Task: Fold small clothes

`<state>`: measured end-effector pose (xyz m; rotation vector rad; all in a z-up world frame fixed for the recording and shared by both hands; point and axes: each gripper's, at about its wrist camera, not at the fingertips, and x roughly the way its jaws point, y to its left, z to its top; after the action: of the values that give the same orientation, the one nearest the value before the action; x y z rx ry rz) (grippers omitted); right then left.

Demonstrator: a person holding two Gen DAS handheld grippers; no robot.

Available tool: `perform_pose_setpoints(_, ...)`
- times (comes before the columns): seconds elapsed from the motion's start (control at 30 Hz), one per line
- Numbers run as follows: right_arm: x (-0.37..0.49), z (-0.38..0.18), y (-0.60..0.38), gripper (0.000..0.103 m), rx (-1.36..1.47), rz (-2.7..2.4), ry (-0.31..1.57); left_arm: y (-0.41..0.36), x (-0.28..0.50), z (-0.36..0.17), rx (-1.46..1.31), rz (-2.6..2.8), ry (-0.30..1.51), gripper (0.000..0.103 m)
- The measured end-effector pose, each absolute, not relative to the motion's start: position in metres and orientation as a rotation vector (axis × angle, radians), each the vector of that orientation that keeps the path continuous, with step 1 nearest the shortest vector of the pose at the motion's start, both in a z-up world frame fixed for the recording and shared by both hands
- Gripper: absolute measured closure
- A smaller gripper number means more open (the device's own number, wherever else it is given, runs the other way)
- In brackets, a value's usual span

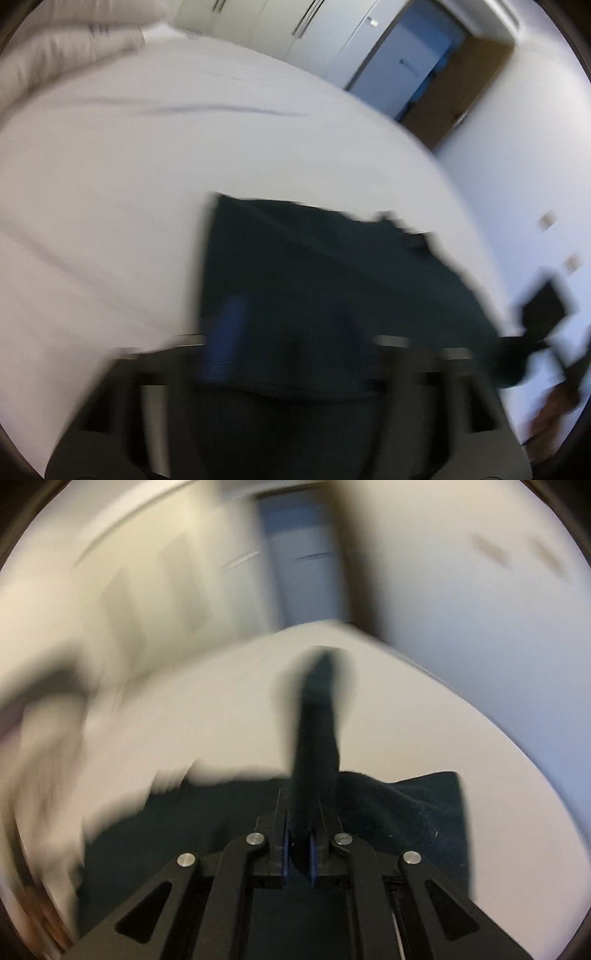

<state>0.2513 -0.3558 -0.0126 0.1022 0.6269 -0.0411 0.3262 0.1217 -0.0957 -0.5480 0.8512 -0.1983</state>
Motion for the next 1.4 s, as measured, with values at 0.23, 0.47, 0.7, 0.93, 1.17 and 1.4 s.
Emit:
perform_pose_setpoints(0.23, 0.264, -0.076, -0.229, 0.094, -0.258, 0.038, 0.702, 0.066, 0.341, -0.105, -0.808, -0.5, 0.993, 0.025)
perform_pose_setpoints(0.47, 0.259, -0.067, -0.251, 0.094, -0.115, 0.031, 0.686, 0.019, 0.346, -0.125, -0.939, -0.593, 1.121, 0.025)
perform_pose_setpoints(0.7, 0.247, -0.076, -0.235, 0.094, -0.145, 0.061, 0.688, -0.002, 0.361, -0.138, -1.062, -0.637, 1.158, 0.025)
perform_pose_setpoints(0.93, 0.25, -0.079, -0.23, 0.093, -0.125, 0.089, 0.712, -0.028, 0.376, -0.155, -1.066, -0.662, 1.229, 0.075)
perform_pose_setpoints(1.17, 0.228, -0.074, -0.267, 0.044, 0.134, 0.148, 0.762, -0.016, 0.377, -0.139, -0.983, -0.646, 1.148, 0.095)
perform_pose_setpoints(1.4, 0.163, -0.097, -0.392, 0.036, 0.927, 0.137, 0.663, 0.017, 0.389, -0.106, -0.822, -0.571, 1.029, 0.096)
